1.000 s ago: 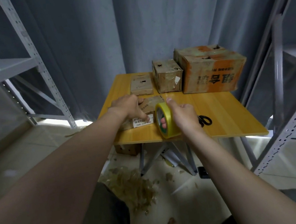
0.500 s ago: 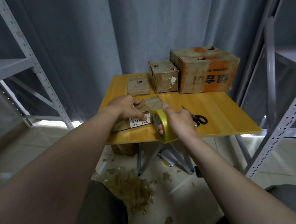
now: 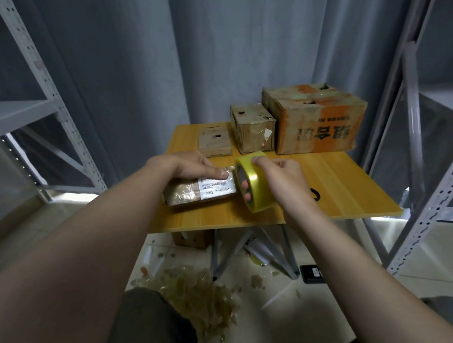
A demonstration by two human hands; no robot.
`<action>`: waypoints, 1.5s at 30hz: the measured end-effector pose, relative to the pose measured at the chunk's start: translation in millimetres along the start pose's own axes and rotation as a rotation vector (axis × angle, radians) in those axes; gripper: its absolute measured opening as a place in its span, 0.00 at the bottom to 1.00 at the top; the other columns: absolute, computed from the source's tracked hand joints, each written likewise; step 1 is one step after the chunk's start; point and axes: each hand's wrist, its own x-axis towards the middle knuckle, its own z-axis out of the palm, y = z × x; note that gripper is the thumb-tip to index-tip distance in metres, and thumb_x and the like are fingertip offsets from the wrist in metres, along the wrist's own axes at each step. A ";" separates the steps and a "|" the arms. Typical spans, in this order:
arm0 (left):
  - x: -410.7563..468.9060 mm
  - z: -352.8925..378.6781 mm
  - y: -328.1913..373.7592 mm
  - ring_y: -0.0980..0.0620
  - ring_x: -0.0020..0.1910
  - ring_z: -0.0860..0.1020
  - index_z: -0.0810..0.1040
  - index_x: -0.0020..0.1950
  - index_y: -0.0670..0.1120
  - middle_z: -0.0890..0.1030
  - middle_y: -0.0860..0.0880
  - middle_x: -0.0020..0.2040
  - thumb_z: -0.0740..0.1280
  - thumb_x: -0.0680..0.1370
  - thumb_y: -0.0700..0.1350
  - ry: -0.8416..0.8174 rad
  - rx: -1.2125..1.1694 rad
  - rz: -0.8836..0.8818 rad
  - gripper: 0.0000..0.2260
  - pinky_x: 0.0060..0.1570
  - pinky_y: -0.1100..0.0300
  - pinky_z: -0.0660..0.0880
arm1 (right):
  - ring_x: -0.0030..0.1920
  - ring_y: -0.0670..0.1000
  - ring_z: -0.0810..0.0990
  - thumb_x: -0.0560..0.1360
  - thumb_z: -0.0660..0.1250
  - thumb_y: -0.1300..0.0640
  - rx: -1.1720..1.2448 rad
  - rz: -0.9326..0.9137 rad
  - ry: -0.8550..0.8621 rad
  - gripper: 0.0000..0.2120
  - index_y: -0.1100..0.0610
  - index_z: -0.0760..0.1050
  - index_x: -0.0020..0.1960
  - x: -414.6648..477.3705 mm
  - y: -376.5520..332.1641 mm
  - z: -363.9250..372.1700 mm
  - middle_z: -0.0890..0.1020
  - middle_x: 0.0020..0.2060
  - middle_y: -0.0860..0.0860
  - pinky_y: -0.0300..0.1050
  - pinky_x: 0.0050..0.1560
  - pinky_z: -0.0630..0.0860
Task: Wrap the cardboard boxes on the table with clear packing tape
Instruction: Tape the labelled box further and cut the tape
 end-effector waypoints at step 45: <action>26.0 13.4 6.9 0.44 0.65 0.77 0.80 0.69 0.59 0.80 0.51 0.69 0.66 0.80 0.64 0.373 0.187 0.068 0.19 0.64 0.46 0.75 | 0.28 0.55 0.83 0.80 0.67 0.41 -0.016 0.073 0.089 0.25 0.65 0.77 0.56 26.6 29.3 21.7 0.84 0.29 0.56 0.62 0.47 0.85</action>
